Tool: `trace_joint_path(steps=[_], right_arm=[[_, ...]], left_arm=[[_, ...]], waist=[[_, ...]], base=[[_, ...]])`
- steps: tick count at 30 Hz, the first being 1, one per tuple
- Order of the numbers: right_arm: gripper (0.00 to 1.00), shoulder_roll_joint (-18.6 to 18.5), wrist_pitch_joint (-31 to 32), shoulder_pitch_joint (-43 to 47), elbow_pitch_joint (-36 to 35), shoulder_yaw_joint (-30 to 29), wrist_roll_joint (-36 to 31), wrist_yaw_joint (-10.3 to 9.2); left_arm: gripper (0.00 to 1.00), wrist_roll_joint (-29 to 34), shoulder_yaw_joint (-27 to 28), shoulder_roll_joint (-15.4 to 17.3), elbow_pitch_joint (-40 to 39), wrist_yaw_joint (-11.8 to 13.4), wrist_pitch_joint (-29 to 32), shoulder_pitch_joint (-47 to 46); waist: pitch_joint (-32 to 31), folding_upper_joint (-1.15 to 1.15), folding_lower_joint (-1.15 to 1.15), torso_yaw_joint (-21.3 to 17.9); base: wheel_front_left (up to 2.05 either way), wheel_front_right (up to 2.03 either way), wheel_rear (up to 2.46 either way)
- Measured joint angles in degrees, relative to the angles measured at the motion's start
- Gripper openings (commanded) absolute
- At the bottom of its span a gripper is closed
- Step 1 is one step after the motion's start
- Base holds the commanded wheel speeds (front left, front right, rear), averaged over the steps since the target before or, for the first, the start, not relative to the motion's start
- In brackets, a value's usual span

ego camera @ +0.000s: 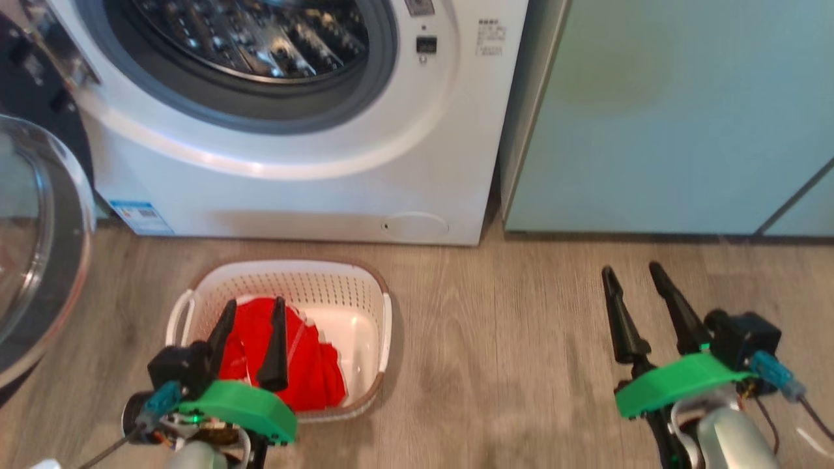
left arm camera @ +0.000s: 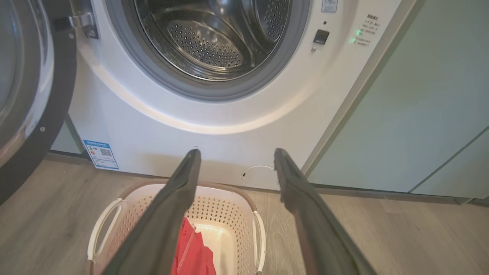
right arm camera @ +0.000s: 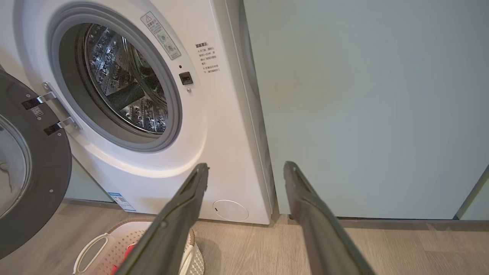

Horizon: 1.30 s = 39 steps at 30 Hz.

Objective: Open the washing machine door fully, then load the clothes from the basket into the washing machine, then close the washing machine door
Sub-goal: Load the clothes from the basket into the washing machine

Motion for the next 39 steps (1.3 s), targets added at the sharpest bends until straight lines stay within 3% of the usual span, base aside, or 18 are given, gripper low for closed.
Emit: trace_joint_path(steps=[8,15,30,39], right_arm=[[1.00,-0.02,-0.01,-4.82,-1.15,0.71,-0.89,0.00],[1.00,-0.02,-0.01,-7.90,-1.65,2.49,-1.37,0.00],[1.00,-0.03,-0.34,-12.05,-4.10,5.24,0.81,0.00],[1.00,0.00,-0.35,-12.82,-5.98,7.44,3.23,0.00]], left_arm=[[1.00,1.19,-0.13,-0.05,8.91,-1.18,0.00,-6.66],[1.00,3.47,2.58,0.32,24.15,-2.11,0.00,-16.09],[1.00,8.04,3.41,7.26,49.69,-3.60,0.00,-36.77],[1.00,8.05,3.56,12.04,57.93,-1.29,1.62,-42.68]], waist=[[7.79,0.00,0.00,-1.64],[15.75,0.00,0.00,-3.74],[32.86,0.00,0.01,-10.94],[39.06,0.00,0.01,-15.68]], base=[[0.00,0.00,0.00],[0.00,0.00,0.00],[0.00,0.00,0.00],[0.00,0.00,0.00]])
